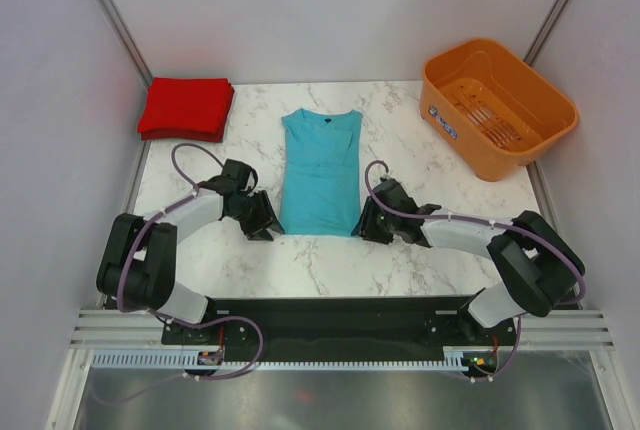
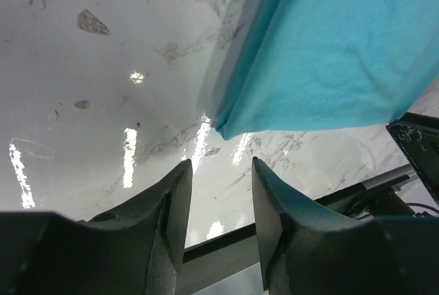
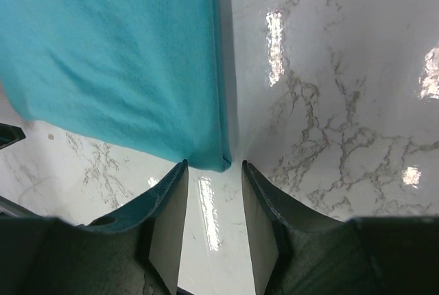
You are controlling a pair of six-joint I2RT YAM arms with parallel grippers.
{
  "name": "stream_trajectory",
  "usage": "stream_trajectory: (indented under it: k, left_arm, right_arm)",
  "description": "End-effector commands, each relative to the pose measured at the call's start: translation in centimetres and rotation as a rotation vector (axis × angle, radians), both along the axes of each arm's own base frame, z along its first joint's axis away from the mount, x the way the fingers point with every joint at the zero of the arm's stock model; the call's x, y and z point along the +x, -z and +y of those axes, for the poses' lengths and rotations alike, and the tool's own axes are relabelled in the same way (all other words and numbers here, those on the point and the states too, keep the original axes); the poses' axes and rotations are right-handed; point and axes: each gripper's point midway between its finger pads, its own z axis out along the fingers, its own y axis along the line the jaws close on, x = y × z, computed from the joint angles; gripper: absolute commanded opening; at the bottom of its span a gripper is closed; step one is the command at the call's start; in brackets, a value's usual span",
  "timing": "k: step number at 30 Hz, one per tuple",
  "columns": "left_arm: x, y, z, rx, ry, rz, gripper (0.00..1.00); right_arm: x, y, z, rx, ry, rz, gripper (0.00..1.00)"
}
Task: Fold and stack the t-shirts
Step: Fold the tshirt
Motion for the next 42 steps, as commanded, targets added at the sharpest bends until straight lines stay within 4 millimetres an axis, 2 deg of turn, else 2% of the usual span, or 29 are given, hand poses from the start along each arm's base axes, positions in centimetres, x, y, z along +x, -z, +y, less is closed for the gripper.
stream_trajectory:
  k: [1,6,12,18,20,21,22,23,24,27,29,35,39,42]
  left_arm:
    - [1.4,0.5,0.1,0.026,-0.022,-0.018,0.47]
    - [2.0,0.6,-0.6,-0.018,-0.021,-0.042,0.47]
    - [2.1,1.5,-0.4,0.000,-0.025,-0.028,0.45]
    - [2.1,2.0,-0.5,0.001,-0.022,-0.016,0.37]
    - [2.2,2.0,-0.5,0.000,-0.023,-0.015,0.24]
    - [2.1,2.1,-0.5,-0.001,-0.021,-0.012,0.19]
    - [2.1,2.0,-0.6,-0.005,-0.020,-0.012,0.07]
    - [2.1,1.9,-0.6,-0.011,-0.016,-0.014,0.03]
    - [2.0,1.8,-0.8,-0.016,-0.008,-0.018,0.02]
    - [1.9,1.0,-0.9,-0.013,0.005,-0.050,0.02]
    - [1.4,0.4,-1.0,-0.023,-0.003,-0.064,0.02]
    - [-1.2,-1.0,-2.5,-0.060,0.032,-0.083,0.02]
    - [-2.6,-2.0,-2.6,-0.083,0.025,-0.096,0.02]
    - [-4.1,-2.2,-2.8,-0.088,0.026,-0.092,0.02]
  right_arm:
    - [-1.8,2.8,-1.4,-0.063,0.044,0.078,0.46]
    - [-1.7,3.3,-2.0,-0.089,0.060,0.074,0.46]
    - [-1.9,4.0,-2.3,-0.109,0.065,0.085,0.44]
    - [-2.2,4.4,-2.6,-0.123,0.063,0.095,0.39]
    - [-2.2,4.4,-2.7,-0.129,0.061,0.094,0.36]
    - [-2.2,4.4,-2.8,-0.133,0.063,0.095,0.30]
    - [-2.2,4.3,-2.9,-0.137,0.055,0.088,0.25]
    - [-2.3,4.2,-3.0,-0.141,0.053,0.084,0.20]
    - [-2.2,4.0,-3.1,-0.145,0.051,0.074,0.10]
    - [-2.7,4.2,-4.0,-0.173,0.032,0.056,0.00]
    - [-3.4,4.3,-4.2,-0.175,0.009,0.057,0.00]
    - [-4.7,2.2,-3.9,-0.164,-0.025,0.001,0.00]
    - [-5.8,0.7,-5.0,-0.167,-0.003,-0.015,0.00]
    - [-6.7,0.5,-5.7,-0.171,0.005,-0.011,0.00]
